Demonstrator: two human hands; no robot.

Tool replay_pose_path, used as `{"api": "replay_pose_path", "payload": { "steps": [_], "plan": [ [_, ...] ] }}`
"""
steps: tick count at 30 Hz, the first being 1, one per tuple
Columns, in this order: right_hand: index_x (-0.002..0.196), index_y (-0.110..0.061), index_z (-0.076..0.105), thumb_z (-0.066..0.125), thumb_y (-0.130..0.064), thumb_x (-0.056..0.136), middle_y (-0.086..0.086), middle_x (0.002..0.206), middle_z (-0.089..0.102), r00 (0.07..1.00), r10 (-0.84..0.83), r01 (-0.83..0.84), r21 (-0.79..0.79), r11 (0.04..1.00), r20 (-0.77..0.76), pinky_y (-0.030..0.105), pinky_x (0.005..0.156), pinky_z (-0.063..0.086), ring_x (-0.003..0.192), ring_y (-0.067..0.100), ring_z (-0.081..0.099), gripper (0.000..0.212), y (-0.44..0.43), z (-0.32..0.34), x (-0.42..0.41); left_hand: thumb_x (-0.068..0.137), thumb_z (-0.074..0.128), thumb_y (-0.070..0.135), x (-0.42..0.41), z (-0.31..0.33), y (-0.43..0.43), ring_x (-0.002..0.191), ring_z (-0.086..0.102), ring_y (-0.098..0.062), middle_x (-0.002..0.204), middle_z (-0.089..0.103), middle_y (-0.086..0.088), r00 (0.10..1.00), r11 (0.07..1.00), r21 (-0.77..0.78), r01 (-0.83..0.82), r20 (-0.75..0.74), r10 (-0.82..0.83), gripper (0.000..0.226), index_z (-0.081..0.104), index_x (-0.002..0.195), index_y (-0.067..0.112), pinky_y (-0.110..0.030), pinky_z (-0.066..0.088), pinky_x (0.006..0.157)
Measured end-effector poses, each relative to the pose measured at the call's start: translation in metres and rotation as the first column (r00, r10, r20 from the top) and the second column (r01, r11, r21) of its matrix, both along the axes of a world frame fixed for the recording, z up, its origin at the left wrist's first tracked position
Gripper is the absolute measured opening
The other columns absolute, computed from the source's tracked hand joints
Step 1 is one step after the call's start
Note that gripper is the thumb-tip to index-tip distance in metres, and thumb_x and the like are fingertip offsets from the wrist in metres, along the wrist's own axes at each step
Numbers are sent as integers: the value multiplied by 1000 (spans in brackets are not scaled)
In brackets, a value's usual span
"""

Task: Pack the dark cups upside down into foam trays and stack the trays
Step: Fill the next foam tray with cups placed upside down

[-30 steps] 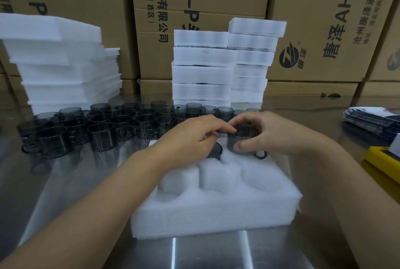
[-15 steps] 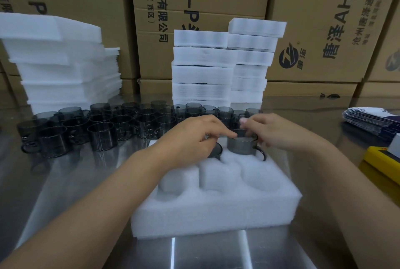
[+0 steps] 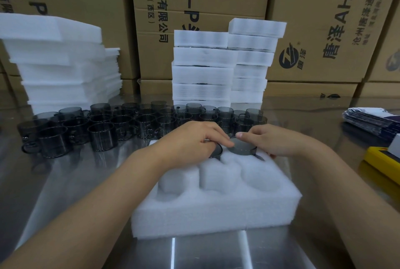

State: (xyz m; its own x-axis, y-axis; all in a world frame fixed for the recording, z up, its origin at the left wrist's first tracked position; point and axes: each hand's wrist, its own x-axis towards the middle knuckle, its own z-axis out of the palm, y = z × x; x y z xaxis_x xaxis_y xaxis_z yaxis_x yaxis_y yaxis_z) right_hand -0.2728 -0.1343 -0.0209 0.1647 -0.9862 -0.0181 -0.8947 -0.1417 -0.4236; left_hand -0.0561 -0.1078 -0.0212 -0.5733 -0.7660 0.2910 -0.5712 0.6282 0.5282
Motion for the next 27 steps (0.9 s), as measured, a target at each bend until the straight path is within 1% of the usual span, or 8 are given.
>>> {"api": "replay_pose_path", "payload": {
  "steps": [2, 3, 5, 9, 14, 17, 24, 27],
  "plan": [
    [104, 3, 57, 40, -62, 92, 6, 87, 54, 1000, 8, -8, 7, 1000, -16, 21, 60, 44, 73, 16, 52, 68, -1, 0, 0, 94, 45, 2, 0, 0, 0, 96, 53, 9, 107, 57, 28, 1000, 1000, 13, -3, 20, 2, 42, 72, 107, 30, -5, 38, 75],
    [95, 4, 54, 40, -61, 92, 7, 83, 51, 1000, 19, -19, 12, 1000, -24, 17, 53, 42, 68, 15, 49, 66, -1, -1, 1, 94, 45, 2, 0, 0, 0, 92, 54, 8, 106, 58, 28, 999, 1000, 16, -4, 33, 3, 41, 72, 107, 30, -6, 38, 73],
    [77, -9, 45, 42, -59, 93, 7, 69, 43, 999, 37, -37, 18, 999, -12, 13, 40, 33, 52, 13, 39, 52, 0, -1, 3, 95, 46, 4, 0, 0, -1, 81, 53, 11, 105, 58, 27, 999, 1000, 24, -1, 49, 0, 39, 72, 107, 30, -4, 34, 66],
    [56, -18, 28, 46, -54, 95, 5, 53, 28, 997, 71, -71, 27, 997, -13, 22, 43, 25, 43, 16, 28, 56, -2, -1, 5, 95, 49, 8, 0, -1, -3, 87, 51, 14, 105, 58, 27, 997, 999, 50, 11, 77, -15, 35, 72, 109, 32, -3, 32, 73],
    [80, -11, 45, 48, -56, 92, 13, 73, 43, 998, 47, -47, 7, 999, -34, 17, 42, 27, 64, 22, 38, 47, -2, -1, 5, 95, 52, 13, 3, -1, -4, 101, 50, 11, 107, 55, 27, 994, 994, 104, 32, 103, -43, 31, 70, 113, 31, -6, 35, 90],
    [82, -11, 45, 48, -58, 91, 13, 75, 44, 999, 36, -36, 7, 999, -40, 20, 45, 27, 66, 22, 39, 48, -3, -2, 5, 95, 53, 12, 3, 0, -5, 104, 50, 11, 107, 53, 28, 993, 991, 126, 40, 105, -54, 30, 70, 113, 30, -10, 35, 97],
    [80, -12, 44, 53, -60, 87, 11, 74, 40, 999, 42, -42, 6, 999, -6, 20, 44, 27, 64, 20, 38, 49, -10, -4, 3, 94, 57, 20, 2, 1, -4, 103, 50, 11, 110, 53, 25, 994, 992, 123, 39, 95, -51, 24, 71, 109, 32, -7, 35, 93],
    [76, -12, 44, 57, -61, 83, 6, 66, 43, 997, 16, -16, 1, 1000, 76, 14, 39, 30, 54, 16, 39, 51, -14, -9, 0, 94, 58, 18, 2, -2, -3, 102, 52, 8, 110, 55, 21, 998, 993, 108, 44, 48, -49, 23, 72, 108, 28, -9, 37, 92]
  ]
}}
